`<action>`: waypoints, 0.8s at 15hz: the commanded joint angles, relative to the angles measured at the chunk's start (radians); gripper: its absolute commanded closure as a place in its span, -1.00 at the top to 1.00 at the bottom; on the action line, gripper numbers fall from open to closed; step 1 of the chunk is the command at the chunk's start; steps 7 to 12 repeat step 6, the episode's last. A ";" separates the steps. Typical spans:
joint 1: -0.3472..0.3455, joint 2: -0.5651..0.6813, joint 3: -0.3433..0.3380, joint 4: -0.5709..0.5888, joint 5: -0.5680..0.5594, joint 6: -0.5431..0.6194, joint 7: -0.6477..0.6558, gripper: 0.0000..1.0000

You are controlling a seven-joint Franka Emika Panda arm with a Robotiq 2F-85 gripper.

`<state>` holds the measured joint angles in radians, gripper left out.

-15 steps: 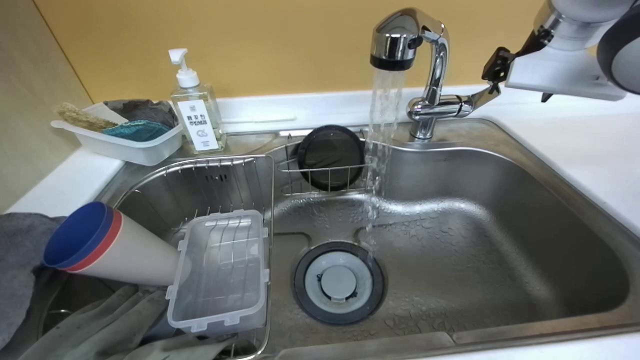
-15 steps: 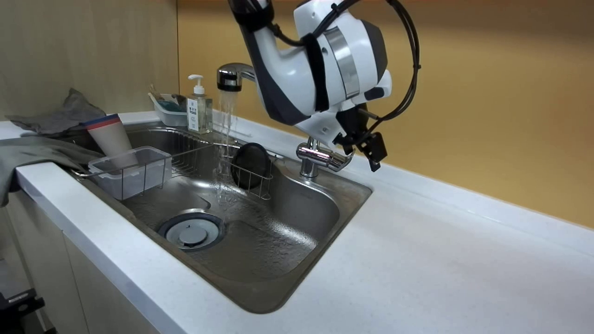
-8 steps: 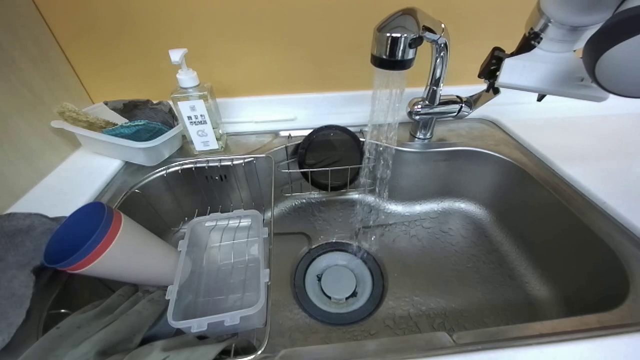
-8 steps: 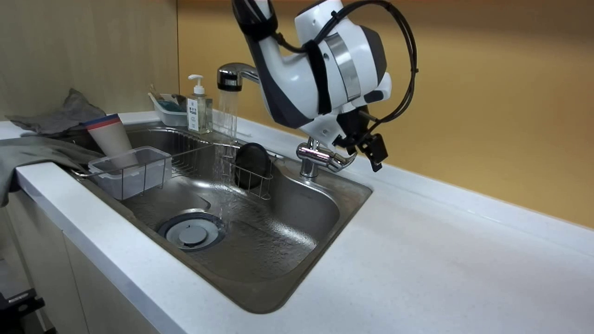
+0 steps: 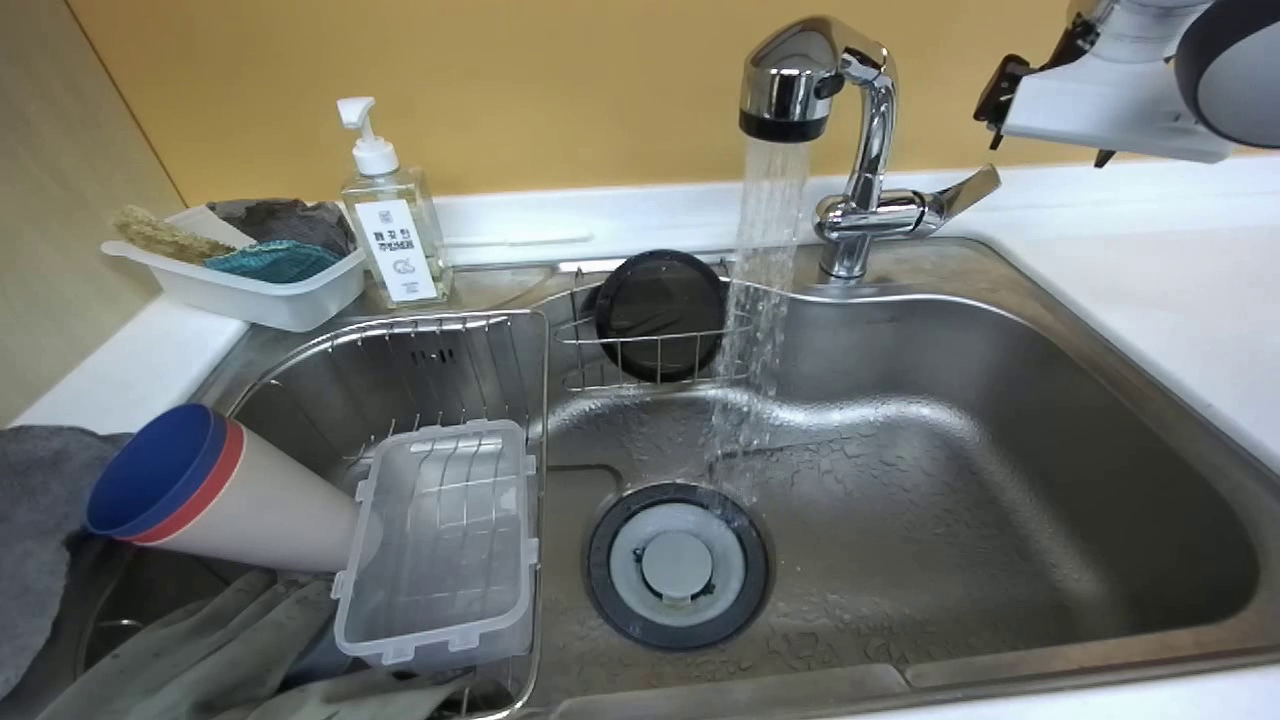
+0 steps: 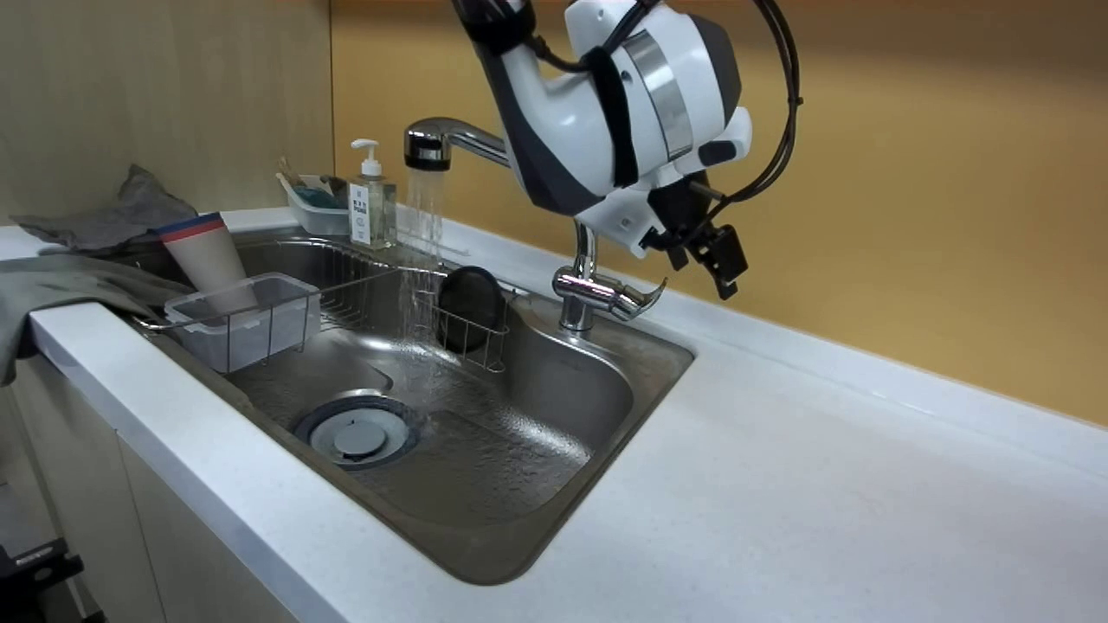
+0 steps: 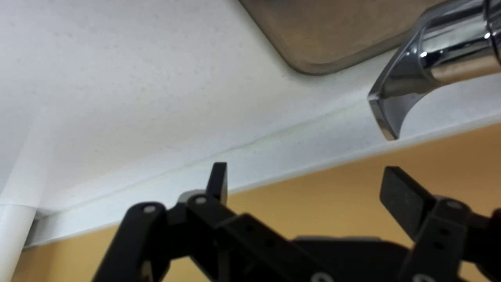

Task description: Push the faucet handle to the right.

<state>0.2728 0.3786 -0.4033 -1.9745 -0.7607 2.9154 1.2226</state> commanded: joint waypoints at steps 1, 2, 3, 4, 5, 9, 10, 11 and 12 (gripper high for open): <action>0.014 -0.022 -0.017 0.032 0.000 -0.061 0.020 1.00; 0.011 -0.024 -0.015 0.038 0.004 -0.071 0.014 1.00; 0.007 -0.028 -0.012 0.041 0.009 -0.080 0.004 1.00; 0.004 -0.031 -0.010 0.044 0.012 -0.087 0.000 1.00; 0.002 -0.034 -0.008 0.045 0.014 -0.092 -0.006 1.00; 0.000 -0.037 -0.005 0.046 0.021 -0.109 -0.014 1.00; 0.000 -0.037 -0.005 0.046 0.021 -0.109 -0.014 1.00; 0.000 -0.037 -0.005 0.046 0.021 -0.109 -0.014 1.00; 0.000 -0.037 -0.005 0.046 0.021 -0.109 -0.014 1.00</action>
